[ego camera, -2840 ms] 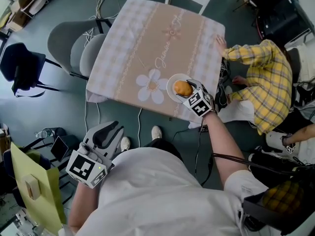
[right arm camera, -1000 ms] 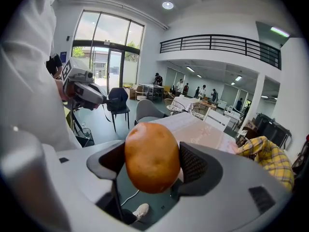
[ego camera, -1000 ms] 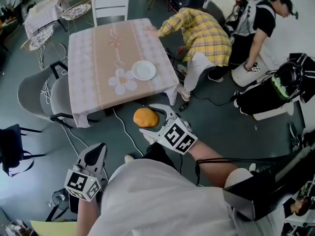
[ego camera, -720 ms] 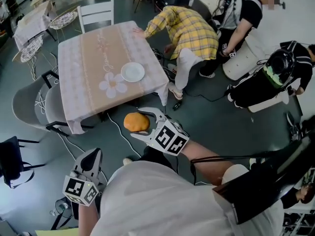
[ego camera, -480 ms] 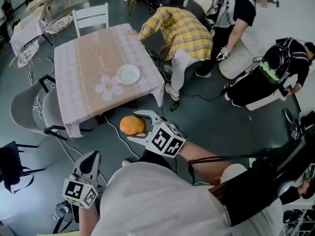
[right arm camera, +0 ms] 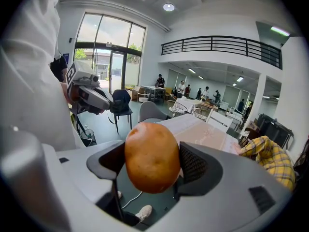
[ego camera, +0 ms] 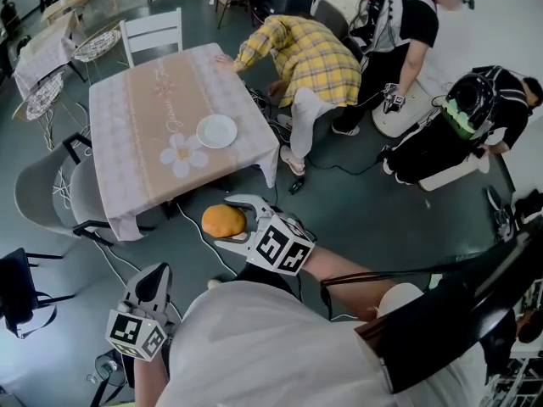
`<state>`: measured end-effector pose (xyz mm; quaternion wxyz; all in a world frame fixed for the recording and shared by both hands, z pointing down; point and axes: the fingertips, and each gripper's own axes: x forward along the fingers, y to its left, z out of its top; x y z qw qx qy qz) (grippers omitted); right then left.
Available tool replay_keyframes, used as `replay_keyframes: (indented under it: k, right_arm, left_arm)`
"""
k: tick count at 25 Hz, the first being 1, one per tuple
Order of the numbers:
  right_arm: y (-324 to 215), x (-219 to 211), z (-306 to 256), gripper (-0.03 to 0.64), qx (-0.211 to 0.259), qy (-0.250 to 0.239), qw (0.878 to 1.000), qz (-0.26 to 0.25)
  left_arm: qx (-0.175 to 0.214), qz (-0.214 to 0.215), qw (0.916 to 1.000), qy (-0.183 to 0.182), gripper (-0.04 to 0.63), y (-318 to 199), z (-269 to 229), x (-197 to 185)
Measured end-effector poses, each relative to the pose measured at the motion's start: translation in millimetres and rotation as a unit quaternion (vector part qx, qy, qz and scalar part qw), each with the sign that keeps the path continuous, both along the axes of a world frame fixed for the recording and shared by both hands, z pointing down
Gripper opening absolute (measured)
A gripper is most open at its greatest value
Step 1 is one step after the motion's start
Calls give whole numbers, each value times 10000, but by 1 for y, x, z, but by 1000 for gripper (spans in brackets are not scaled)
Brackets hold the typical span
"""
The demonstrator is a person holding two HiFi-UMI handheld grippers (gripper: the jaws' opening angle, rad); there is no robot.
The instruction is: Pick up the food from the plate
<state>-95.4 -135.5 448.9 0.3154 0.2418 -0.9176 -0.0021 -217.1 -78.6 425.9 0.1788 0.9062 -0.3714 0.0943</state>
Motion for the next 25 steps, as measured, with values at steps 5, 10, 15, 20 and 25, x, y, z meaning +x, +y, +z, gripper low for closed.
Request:
replay_keyframes:
  k: [5, 10, 15, 20, 25]
  right_arm:
    - [0, -3, -1, 353, 20, -7, 10000, -27]
    - [0, -2, 0, 353, 11, -33, 10000, -70]
    - [-1, 2, 2, 353, 6, -37, 10000, -80]
    - [2, 8, 3, 353, -12, -30, 10000, -77]
    - [0, 12, 5, 353, -26, -33, 10000, -51]
  left_arm:
    - [22, -19, 10000, -2, 9, 0, -2, -2]
    - [-1, -11, 10000, -28, 9, 1, 0, 0]
    - [0, -20, 10000, -44, 9, -2, 1, 2]
    - [-6, -8, 10000, -45, 9, -1, 1, 8]
    - [-36, -24, 10000, -25, 9, -3, 2, 10]
